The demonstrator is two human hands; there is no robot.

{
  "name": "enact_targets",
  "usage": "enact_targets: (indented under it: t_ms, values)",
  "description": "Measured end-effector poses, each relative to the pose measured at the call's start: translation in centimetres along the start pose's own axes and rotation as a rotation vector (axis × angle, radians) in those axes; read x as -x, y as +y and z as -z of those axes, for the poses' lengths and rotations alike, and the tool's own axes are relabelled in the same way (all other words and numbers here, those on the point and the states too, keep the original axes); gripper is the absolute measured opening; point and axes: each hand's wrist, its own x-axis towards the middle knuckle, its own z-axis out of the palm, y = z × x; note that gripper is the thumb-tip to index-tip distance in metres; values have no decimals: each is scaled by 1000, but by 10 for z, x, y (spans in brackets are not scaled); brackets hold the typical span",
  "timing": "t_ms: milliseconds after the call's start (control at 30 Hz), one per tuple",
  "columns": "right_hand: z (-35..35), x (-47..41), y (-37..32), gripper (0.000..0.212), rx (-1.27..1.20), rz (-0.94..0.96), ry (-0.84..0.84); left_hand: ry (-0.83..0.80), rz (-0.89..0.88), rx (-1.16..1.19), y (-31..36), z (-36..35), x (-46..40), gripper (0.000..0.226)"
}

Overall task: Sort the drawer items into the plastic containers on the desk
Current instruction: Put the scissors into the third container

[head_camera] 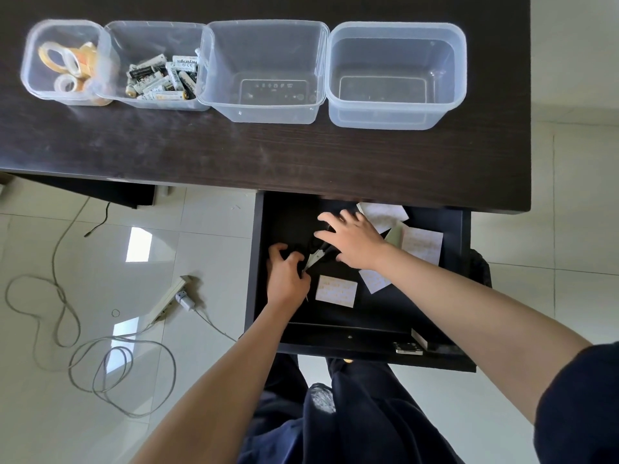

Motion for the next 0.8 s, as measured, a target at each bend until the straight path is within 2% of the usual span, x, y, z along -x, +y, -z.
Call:
enact_targets:
  t_ms: [300,533,800]
  values:
    - [-1,-8,3,76,-37,22,-42,1,-30,11,0,2,2,34]
    - [-3,-16,9,70,-102,73,-37,-2,-33,31,-1,3,3,34]
    - [-8,-18,8,68,-398,29,-109,9,-20,48,0,3,4,34]
